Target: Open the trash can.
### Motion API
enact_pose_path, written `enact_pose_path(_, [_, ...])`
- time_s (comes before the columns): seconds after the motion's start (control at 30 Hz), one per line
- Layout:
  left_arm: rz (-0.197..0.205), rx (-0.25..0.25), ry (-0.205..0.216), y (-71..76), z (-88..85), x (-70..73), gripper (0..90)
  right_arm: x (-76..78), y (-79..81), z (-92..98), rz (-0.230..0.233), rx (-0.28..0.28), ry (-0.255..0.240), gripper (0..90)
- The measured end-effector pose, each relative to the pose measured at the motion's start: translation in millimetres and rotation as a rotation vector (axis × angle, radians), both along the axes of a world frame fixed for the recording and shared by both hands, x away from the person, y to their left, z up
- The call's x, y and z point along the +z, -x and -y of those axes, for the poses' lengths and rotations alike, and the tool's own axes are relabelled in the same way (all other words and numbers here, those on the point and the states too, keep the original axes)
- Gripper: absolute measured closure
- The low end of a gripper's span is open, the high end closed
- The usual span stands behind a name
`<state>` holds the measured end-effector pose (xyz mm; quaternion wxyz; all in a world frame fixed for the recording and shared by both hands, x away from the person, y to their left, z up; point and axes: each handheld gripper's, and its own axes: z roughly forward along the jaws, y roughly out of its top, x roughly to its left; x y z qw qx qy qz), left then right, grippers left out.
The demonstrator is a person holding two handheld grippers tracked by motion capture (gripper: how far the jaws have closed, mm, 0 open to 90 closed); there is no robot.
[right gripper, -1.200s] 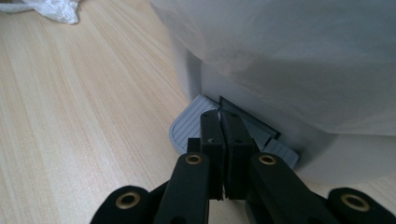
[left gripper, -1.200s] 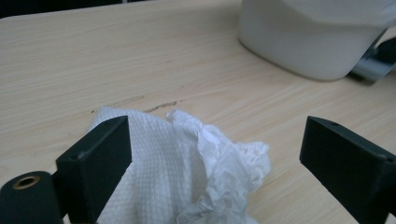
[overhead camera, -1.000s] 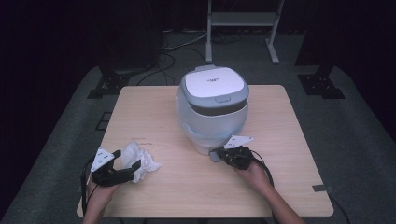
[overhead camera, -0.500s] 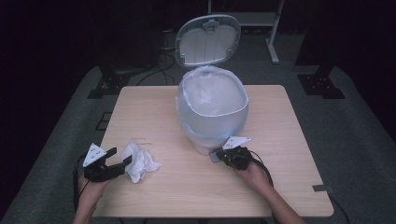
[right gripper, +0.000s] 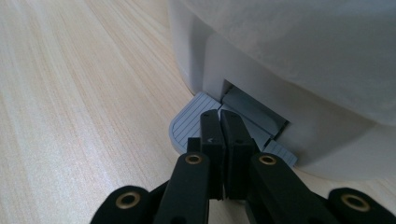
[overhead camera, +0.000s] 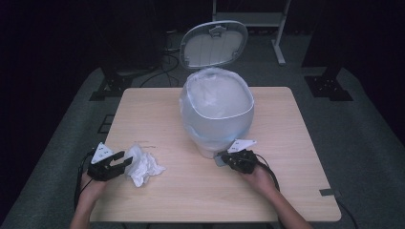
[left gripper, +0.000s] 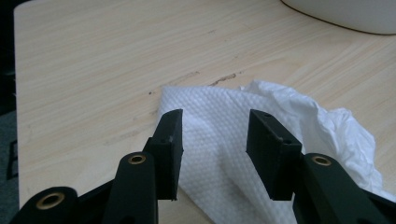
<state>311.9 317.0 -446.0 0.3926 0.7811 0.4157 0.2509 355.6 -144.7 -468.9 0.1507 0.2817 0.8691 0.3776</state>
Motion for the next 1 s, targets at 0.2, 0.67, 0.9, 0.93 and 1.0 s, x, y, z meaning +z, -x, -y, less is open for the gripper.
enact_pose_path(0.2, [-0.039, -0.037, 0.005, -1.5, -2.2, -5.1, 53.6, 0.0, 0.0, -0.1, 0.0, -0.001, 0.001, 88.1])
enact_pose_path(0.67, [-0.124, -0.081, -0.042, -6.4, 10.9, -24.1, 42.7, 0.3, -0.1, -0.1, -0.005, -0.002, 0.0, 88.1])
enact_pose_path(0.9, [-0.147, -0.09, -0.057, -7.6, 15.5, -28.4, 39.1, 0.3, -0.3, 0.0, -0.007, -0.002, 0.0, 88.0])
enact_pose_path(0.93, [-0.153, -0.088, -0.049, -7.5, 14.6, -28.8, 39.1, 0.4, -0.2, -0.1, -0.006, -0.002, 0.0, 88.1])
enact_pose_path(1.0, [-0.149, -0.086, -0.036, -6.9, 14.0, -29.7, 40.2, 0.3, -0.1, -0.2, -0.003, -0.001, 0.001, 88.1])
